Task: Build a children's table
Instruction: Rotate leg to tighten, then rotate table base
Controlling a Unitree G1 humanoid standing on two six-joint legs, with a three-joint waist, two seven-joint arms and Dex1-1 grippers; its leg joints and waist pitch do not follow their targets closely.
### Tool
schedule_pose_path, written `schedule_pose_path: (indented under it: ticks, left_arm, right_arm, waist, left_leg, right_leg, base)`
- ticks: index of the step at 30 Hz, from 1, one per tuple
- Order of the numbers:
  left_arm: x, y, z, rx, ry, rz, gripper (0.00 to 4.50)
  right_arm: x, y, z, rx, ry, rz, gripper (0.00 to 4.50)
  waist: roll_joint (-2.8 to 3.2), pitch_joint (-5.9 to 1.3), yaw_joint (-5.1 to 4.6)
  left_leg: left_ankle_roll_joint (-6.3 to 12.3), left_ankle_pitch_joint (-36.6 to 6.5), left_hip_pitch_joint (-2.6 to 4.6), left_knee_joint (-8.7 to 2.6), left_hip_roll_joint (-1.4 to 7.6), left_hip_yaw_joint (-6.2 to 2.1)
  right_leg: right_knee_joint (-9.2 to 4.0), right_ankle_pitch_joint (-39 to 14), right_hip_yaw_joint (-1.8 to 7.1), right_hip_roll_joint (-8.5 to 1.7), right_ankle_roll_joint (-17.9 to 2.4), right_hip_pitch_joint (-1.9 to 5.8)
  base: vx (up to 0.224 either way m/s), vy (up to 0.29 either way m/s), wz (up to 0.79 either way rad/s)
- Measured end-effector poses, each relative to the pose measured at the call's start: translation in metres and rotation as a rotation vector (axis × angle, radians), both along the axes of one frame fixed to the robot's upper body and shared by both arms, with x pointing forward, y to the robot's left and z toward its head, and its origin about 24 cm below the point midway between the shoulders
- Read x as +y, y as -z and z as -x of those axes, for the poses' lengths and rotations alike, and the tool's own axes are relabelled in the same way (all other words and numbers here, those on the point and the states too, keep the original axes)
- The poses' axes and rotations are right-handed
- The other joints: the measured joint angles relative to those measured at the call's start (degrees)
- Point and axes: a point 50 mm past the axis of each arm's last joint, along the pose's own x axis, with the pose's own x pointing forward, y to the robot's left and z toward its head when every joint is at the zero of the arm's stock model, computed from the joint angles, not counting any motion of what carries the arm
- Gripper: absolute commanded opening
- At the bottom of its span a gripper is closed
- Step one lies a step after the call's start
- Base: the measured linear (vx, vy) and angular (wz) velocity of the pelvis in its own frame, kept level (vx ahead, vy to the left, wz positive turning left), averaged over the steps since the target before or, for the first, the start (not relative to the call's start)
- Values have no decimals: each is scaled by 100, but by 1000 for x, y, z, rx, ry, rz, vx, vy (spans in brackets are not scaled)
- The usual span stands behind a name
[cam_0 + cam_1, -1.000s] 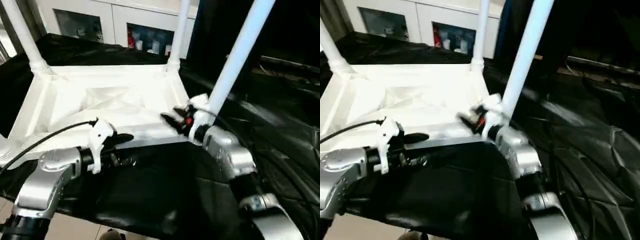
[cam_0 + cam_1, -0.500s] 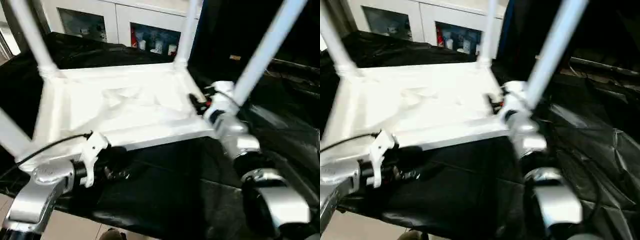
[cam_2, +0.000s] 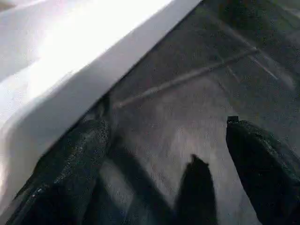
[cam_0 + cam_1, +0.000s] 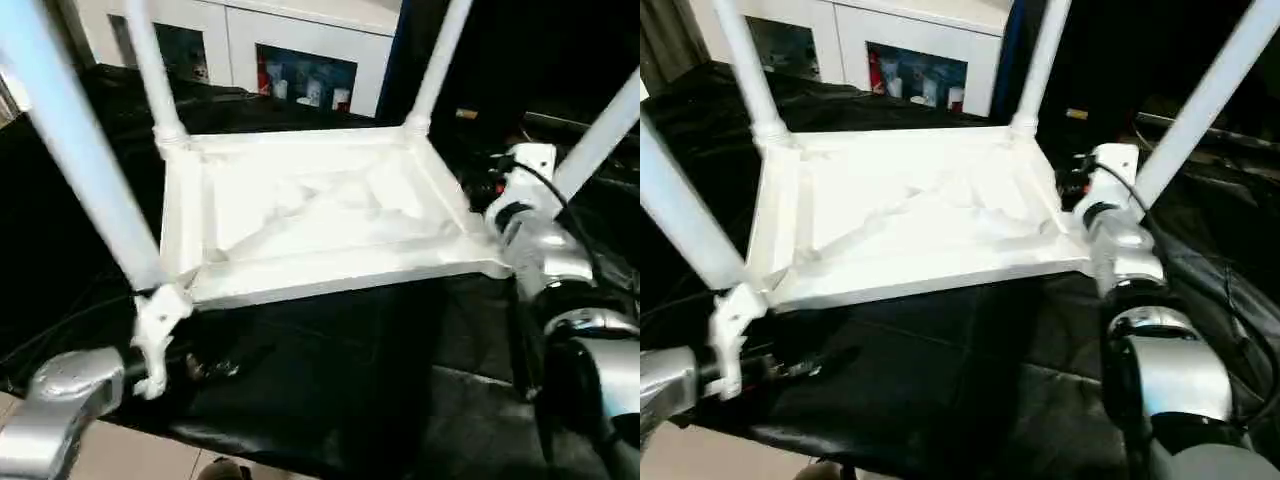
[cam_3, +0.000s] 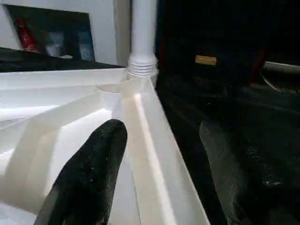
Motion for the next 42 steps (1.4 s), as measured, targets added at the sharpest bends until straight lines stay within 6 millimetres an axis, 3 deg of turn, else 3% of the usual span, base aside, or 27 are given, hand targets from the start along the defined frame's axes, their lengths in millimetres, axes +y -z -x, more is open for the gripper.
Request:
schedule_pose_path:
  ticks: [5, 9, 14, 17, 22, 25, 31, 37, 42]
  left_arm:
    - [21, -7, 13, 26, -16, -13, 446]
    - [46, -21, 27, 65, -34, -28, 446]
    - [68, -36, 32, 54, -71, -38, 446]
    - [86, -45, 33, 42, -134, -24, 446]
    - [108, -79, 21, -140, -238, 45, 446]
    - [98, -92, 7, -262, -226, 178, 446]
    - [64, -90, -14, -323, -145, 385, 446]
    - [36, -88, -32, -314, -66, 432, 446]
    - [12, -85, -37, -259, 30, 470, 446]
  right_arm:
    - [14, 2, 2, -14, -201, -19, 283]
    - [28, 22, 15, 3, -337, -49, 283]
    - [32, 35, 29, 2, -427, -66, 283]
    - [36, 35, 45, -30, -594, -53, 283]
    - [21, 44, 70, 29, -695, -45, 283]
    - [11, 42, 70, 42, -668, 7, 283]
    - [-9, 44, 79, 104, -575, 72, 283]
    - [-26, 43, 85, 163, -582, 170, 283]
    - [-28, 59, 83, 270, -491, 242, 283]
  waist:
    - [-1, 0, -84]
    - [-11, -4, -123]
    - [1, 4, -108]
    - [-10, -3, -108]
    - [-2, 4, -42]
    - [-2, 3, 2]
    - [-13, -3, 55]
    - [-24, -11, 24]
    - [-31, -16, 35]
  left_leg:
    - [0, 0, -2, 3, 14, -3]
    - [-1, 0, -2, 7, 35, -4]
    - [-2, -1, 2, 7, 44, 1]
    - [-4, -2, 11, 5, 51, -2]
    - [-4, -2, 24, 6, 47, 4]
    - [-4, -2, 43, 6, 43, 10]
    - [-4, -1, 42, 6, 45, 9]
    - [-4, -1, 41, 11, 45, 8]
    - [-4, -1, 38, 11, 45, 9]
  right_leg:
    - [2, 1, 3, 15, -2, -6]
    - [0, 2, 5, 38, -6, -6]
    - [-5, 1, 51, 70, -11, -5]
    - [-6, -1, 64, 92, -8, 1]
    - [-8, 0, 85, 95, -10, 12]
    - [-8, -1, 94, 93, -8, 19]
    - [-4, -5, 93, 95, 1, 21]
    - [-5, -5, 92, 95, 1, 24]
    - [-5, 11, 90, 94, -26, 23]
  base:
    - [0, 0, 0]
    - [0, 0, 0]
    - [0, 0, 0]
    - [0, 0, 0]
    - [0, 0, 0]
    - [0, 0, 0]
    - [0, 0, 0]
    - [0, 0, 0]
    - [0, 0, 0]
